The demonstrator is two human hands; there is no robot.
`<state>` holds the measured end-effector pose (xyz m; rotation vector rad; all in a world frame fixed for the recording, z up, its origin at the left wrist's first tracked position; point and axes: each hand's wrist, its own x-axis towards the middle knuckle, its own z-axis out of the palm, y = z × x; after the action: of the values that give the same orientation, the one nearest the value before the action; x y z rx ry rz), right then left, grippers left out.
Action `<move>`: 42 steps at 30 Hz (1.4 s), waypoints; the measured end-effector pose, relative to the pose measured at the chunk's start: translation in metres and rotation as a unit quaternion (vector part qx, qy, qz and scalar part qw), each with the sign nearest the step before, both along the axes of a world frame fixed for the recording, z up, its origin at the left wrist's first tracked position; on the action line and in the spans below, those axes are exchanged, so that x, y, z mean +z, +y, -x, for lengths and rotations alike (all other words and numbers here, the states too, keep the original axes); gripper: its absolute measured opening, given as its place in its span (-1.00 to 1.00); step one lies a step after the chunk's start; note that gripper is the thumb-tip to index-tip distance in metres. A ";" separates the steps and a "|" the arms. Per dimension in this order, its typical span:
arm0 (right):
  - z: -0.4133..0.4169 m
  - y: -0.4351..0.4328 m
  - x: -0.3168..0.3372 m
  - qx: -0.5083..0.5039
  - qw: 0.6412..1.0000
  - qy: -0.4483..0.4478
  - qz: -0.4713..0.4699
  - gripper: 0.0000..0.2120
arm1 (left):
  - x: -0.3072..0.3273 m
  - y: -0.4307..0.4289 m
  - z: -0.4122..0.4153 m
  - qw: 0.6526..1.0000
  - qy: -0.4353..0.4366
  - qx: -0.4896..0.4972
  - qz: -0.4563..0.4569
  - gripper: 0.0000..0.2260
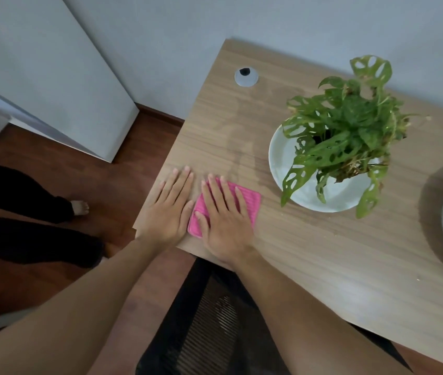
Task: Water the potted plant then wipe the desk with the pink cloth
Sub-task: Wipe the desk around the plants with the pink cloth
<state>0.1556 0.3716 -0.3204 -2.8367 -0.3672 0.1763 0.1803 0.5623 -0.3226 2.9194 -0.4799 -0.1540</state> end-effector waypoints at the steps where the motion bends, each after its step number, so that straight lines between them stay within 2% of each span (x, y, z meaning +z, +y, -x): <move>1: -0.003 0.001 0.000 0.002 1.000 0.002 0.001 -0.31 | 0.001 0.001 0.000 1.000 -0.004 -0.002 -0.007 -0.42; 10: -0.050 -0.032 -0.001 -0.027 0.999 -0.021 0.040 -0.25 | 0.006 -0.006 -0.005 1.000 0.003 0.013 0.001 -0.42; 16: -0.018 -0.073 -0.002 -0.086 0.995 -0.001 0.051 -0.22 | 0.011 -0.004 -0.004 1.000 -0.006 0.009 -0.018 -0.41; 22: 0.030 -0.090 0.002 -0.015 0.997 0.044 0.068 -0.23 | 0.012 -0.005 -0.004 1.000 -0.007 0.016 -0.021 -0.40; 28: -0.005 -0.056 0.005 0.108 0.993 0.029 0.041 -0.25 | 0.013 -0.006 -0.004 1.000 -0.004 0.015 -0.012 -0.40; 32: -0.032 -0.056 0.003 0.089 0.995 0.006 0.036 -0.24 | 0.015 -0.007 -0.005 1.000 -0.006 0.011 -0.027 -0.40; 37: -0.012 -0.098 -0.002 0.028 0.999 0.019 0.038 -0.22 | 0.013 -0.013 -0.002 0.999 0.005 0.022 -0.046 -0.40; 42: 0.062 -0.166 0.006 0.091 0.994 0.036 0.050 -0.23 | 0.011 -0.033 0.001 0.999 0.029 0.021 -0.003 -0.38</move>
<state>0.0937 0.2054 -0.3140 -2.8837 -0.6176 0.3420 0.1798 0.5292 -0.3118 2.9201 -0.4085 -0.2339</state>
